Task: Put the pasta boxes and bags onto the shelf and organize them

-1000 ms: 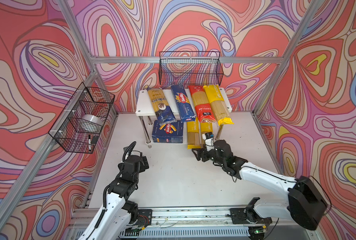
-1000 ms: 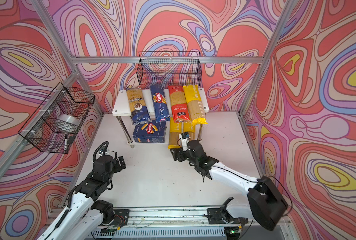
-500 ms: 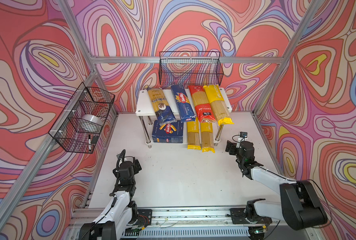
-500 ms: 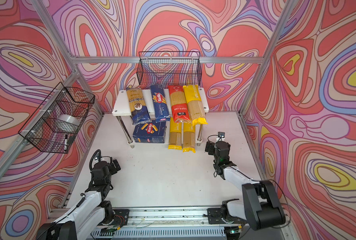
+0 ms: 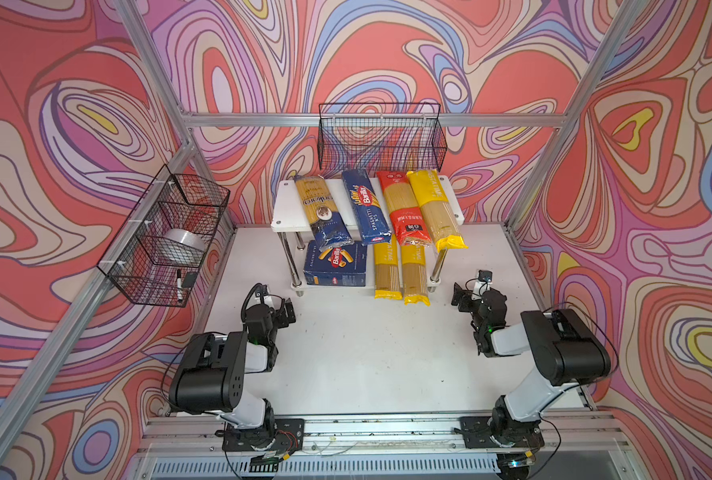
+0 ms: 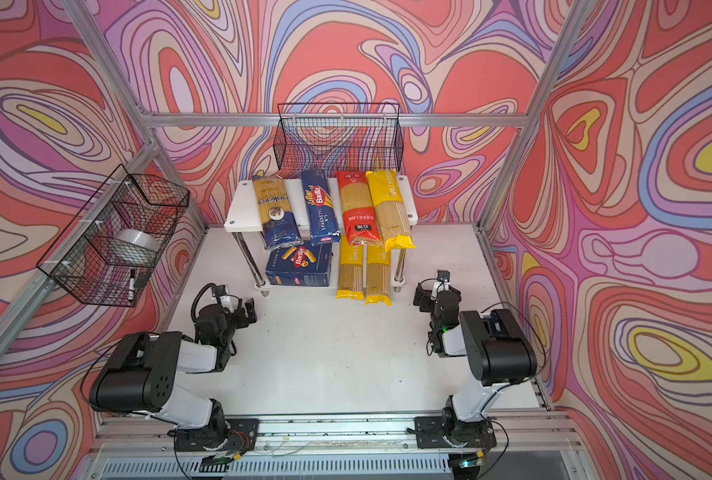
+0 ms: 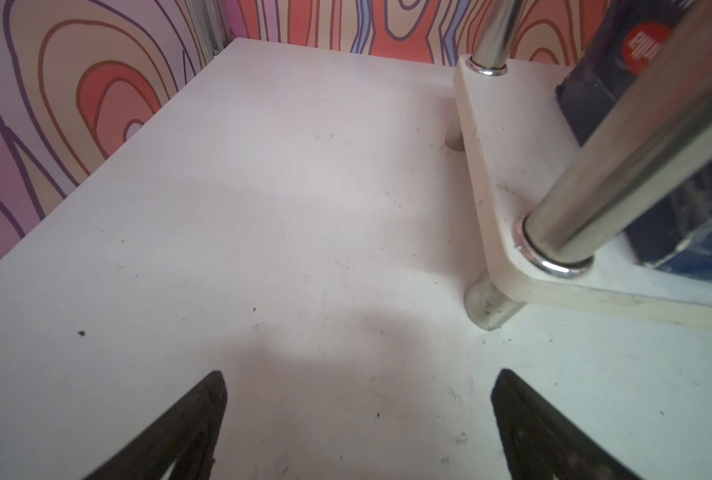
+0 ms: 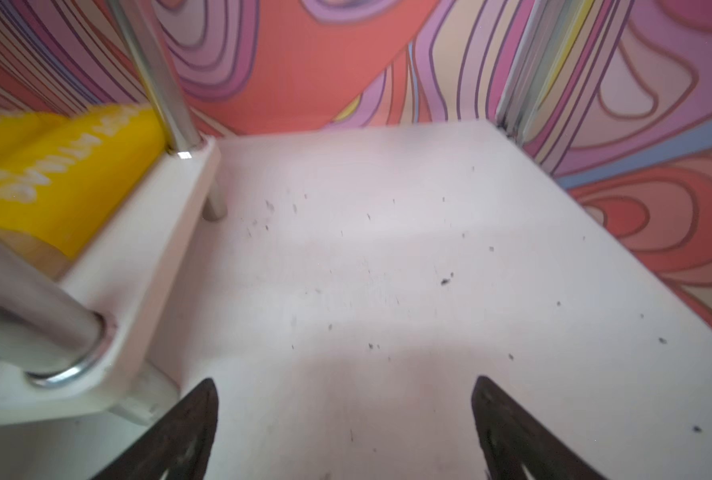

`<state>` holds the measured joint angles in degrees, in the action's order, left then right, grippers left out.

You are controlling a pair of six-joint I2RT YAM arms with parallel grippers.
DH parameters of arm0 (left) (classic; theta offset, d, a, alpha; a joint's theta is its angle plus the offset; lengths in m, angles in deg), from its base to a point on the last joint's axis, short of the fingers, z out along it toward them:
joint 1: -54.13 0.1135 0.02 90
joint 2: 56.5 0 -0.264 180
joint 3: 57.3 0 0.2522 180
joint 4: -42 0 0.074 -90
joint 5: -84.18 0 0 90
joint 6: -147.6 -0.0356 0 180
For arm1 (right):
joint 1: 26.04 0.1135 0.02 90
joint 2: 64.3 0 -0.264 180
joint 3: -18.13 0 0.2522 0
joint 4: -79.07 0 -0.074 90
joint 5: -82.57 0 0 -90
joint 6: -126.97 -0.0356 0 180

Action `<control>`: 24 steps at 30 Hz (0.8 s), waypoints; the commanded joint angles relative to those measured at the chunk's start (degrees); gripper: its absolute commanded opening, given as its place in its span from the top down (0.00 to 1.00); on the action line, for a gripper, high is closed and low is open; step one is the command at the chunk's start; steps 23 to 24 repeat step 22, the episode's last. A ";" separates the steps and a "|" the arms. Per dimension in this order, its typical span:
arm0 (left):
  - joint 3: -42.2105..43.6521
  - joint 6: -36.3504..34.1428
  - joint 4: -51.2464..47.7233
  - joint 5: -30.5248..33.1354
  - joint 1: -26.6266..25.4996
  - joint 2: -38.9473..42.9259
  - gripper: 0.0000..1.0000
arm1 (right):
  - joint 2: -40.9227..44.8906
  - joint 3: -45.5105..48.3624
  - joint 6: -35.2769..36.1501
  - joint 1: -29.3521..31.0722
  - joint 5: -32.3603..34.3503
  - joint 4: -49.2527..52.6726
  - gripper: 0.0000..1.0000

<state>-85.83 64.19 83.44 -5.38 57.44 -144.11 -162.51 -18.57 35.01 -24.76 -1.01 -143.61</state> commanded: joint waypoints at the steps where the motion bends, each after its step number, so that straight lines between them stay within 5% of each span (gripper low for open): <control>1: -2.74 -2.68 4.46 -3.62 -0.11 -1.16 0.00 | 0.82 -3.46 -0.37 -0.31 1.92 2.22 0.02; 3: -6.43 -3.20 -6.34 -5.05 -0.15 0.60 0.00 | 0.23 -3.58 0.37 -0.22 1.34 1.35 0.02; 24: -6.06 -3.80 -3.57 -5.18 -0.65 -0.31 0.00 | 0.06 -3.87 0.09 -0.24 0.62 1.69 0.02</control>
